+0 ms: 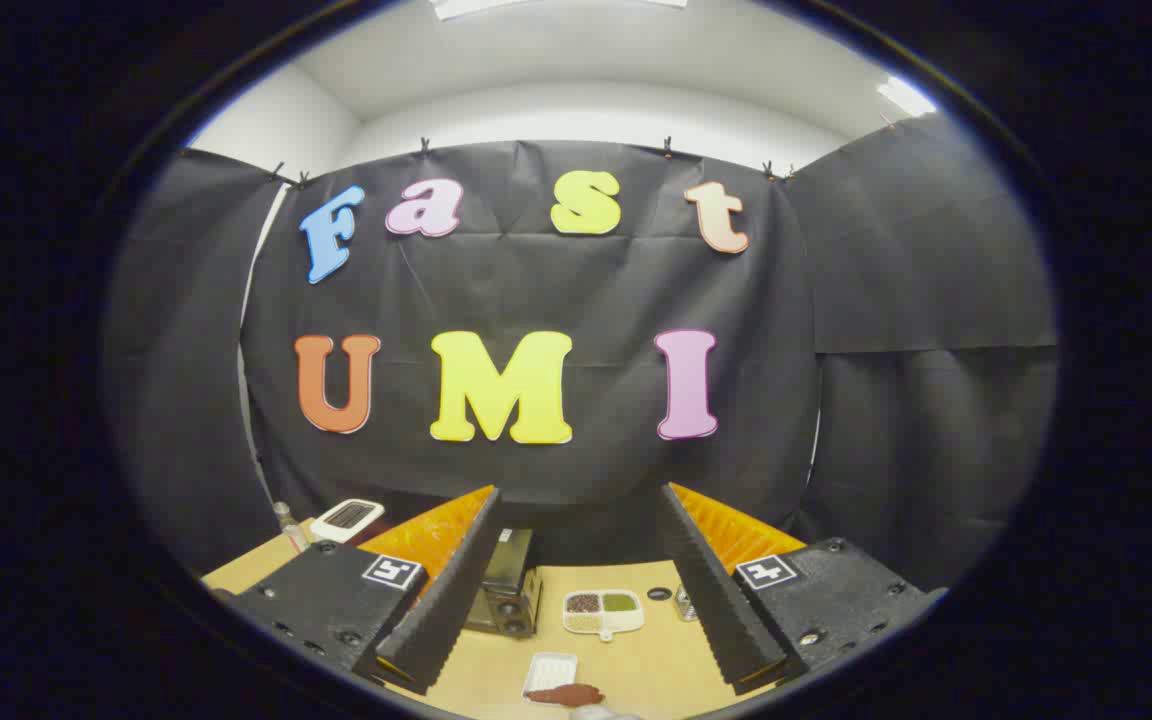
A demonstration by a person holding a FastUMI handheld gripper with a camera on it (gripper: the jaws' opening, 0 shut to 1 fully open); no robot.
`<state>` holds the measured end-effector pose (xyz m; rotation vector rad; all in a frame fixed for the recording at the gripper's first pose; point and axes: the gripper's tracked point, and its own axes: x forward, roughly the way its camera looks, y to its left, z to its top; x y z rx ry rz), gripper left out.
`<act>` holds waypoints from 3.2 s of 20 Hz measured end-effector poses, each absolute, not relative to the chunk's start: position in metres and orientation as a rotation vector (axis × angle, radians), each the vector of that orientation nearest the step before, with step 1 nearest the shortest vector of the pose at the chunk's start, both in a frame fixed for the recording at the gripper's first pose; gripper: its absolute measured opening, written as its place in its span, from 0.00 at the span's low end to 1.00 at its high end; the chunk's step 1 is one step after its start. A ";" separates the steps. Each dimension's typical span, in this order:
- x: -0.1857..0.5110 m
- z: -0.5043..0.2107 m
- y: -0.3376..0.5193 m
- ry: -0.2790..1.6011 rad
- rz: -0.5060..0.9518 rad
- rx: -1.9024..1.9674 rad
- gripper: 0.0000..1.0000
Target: Open the toaster oven, put the food inside, and close the toaster oven door.
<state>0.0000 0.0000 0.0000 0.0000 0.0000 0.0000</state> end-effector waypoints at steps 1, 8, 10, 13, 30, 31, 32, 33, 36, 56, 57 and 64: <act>0.000 0.000 -0.001 0.002 -0.006 -0.003 0.99; 0.001 -0.004 0.002 0.015 -0.003 0.008 0.99; 0.002 -0.005 0.003 0.022 -0.002 0.009 0.99; 0.004 -0.006 0.005 0.023 -0.007 0.010 0.99; 0.128 -0.121 0.219 0.088 0.077 -0.019 0.99; 0.139 -0.137 0.232 0.097 0.074 -0.033 0.99; 0.149 -0.153 0.244 0.108 0.074 -0.046 1.00; 0.159 -0.169 0.255 0.121 0.072 -0.062 1.00; 0.187 -0.214 0.269 0.167 0.053 -0.067 1.00; 0.139 -0.292 0.261 0.304 0.020 -0.015 1.00; 0.131 -0.298 0.261 0.308 0.030 -0.002 1.00; 0.082 -0.336 0.259 0.338 0.062 0.004 1.00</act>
